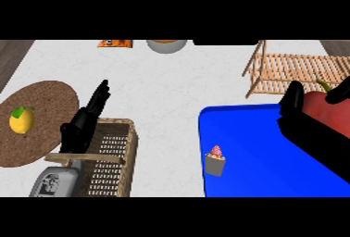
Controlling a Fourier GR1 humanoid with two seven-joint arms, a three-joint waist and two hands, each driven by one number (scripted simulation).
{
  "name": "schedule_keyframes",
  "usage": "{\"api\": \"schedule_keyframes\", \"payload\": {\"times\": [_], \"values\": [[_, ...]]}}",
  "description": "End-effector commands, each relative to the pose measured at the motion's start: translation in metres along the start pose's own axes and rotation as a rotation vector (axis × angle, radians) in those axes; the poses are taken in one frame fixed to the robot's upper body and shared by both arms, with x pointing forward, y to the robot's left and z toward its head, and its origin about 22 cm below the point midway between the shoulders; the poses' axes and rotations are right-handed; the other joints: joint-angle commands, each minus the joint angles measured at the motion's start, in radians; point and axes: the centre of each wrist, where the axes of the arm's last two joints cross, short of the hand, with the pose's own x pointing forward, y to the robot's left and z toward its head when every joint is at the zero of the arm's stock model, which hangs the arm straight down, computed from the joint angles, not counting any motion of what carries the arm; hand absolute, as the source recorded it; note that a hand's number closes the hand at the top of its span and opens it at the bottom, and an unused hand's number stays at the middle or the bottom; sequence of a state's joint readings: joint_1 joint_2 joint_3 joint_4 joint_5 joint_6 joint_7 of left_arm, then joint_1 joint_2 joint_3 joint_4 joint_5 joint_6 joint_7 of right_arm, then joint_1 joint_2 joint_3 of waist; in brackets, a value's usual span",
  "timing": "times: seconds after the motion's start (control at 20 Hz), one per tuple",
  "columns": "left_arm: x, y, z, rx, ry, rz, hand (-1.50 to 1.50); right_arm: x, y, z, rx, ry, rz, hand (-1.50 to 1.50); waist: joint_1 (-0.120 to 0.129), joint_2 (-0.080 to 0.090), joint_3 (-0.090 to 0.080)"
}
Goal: Pick the bell pepper from the tray and place it in the tiered shelf
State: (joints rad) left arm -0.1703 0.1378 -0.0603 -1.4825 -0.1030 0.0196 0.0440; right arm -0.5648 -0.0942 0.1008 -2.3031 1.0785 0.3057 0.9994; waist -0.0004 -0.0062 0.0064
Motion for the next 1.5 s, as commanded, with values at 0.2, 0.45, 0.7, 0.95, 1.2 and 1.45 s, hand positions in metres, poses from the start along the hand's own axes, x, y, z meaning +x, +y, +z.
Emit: {"api": "schedule_keyframes", "payload": {"times": [0.2,0.45,0.7,0.95,1.2,1.45], "values": [[-0.009,-0.006,-0.003,-0.018,0.02,0.01,0.0,0.012,-0.027,-0.044,-0.067,0.09,0.05,1.5,-0.002,0.004,-0.007],[0.0,-0.005,-0.006,-0.004,0.023,0.013,0.0,0.022,-0.032,-0.096,-0.137,0.088,0.074,1.5,0.006,0.006,-0.007],[-0.001,-0.009,0.0,-0.008,0.022,0.03,0.0,0.0,-0.042,-0.108,-0.167,0.095,0.126,1.5,0.003,0.005,-0.007],[-0.01,-0.007,-0.009,-0.002,0.011,0.015,0.0,-0.016,-0.031,-0.121,-0.195,0.027,0.217,1.5,0.0,0.007,-0.007],[0.003,-0.019,0.005,-0.024,0.023,0.035,0.0,-0.023,-0.025,-0.162,-0.221,0.014,0.213,1.5,0.013,0.008,-0.007],[-0.005,-0.014,0.0,-0.018,0.026,0.028,0.0,-0.055,0.008,-0.166,-0.241,-0.089,0.334,1.5,0.01,0.01,-0.006]]}}
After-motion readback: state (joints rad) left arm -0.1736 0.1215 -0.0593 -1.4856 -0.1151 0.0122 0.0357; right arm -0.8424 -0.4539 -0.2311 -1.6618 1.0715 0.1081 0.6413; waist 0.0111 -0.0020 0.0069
